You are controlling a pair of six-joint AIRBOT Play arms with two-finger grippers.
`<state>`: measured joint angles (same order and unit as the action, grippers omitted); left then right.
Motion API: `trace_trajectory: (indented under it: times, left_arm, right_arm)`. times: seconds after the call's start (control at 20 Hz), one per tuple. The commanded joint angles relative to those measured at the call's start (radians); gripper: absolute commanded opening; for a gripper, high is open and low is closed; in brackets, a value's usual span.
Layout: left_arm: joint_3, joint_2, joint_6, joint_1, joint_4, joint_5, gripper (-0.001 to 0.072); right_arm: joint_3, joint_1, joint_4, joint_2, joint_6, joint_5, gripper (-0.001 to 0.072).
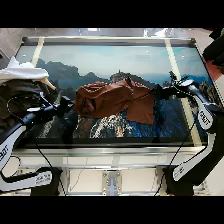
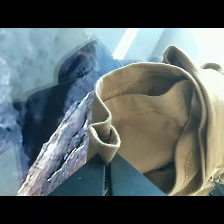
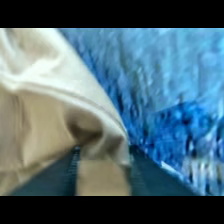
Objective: Fold the shirts.
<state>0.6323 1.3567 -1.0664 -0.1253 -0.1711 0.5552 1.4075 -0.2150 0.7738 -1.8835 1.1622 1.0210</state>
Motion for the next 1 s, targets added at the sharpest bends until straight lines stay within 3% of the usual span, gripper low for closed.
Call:
trace_trajectory:
  times: [0.0,0.25,0.65,0.75,0.85,0.95]
  left_arm:
    - [0.001,-0.001,0.005,0.0,0.0,0.0,0.0011]
    - [0.001,-0.121,0.055,-0.026,0.0,0.005,0.001]
    - [0.025,-0.824,0.058,-0.281,-0.008,0.079,0.0008]
    - [0.073,-0.993,0.022,-0.406,-0.033,0.079,0.0008]
    - [0.157,-1.093,-0.081,-0.545,-0.12,0.109,0.0008]
    - [0.296,-1.117,-0.101,-0.665,-0.198,0.267,0.0008]
  right_arm:
    - [0.01,0.003,0.008,-0.008,-0.001,0.094,0.0019]
    - [0.074,0.002,0.002,0.06,-0.003,0.288,0.0009]
    - [0.217,0.003,0.051,0.601,0.04,0.64,0.001]
    - [0.272,0.003,0.127,0.764,0.06,0.661,0.001]
    - [0.359,0.003,0.219,0.909,0.092,0.644,0.0009]
    - [0.469,0.003,0.264,1.017,0.125,0.579,0.0009]
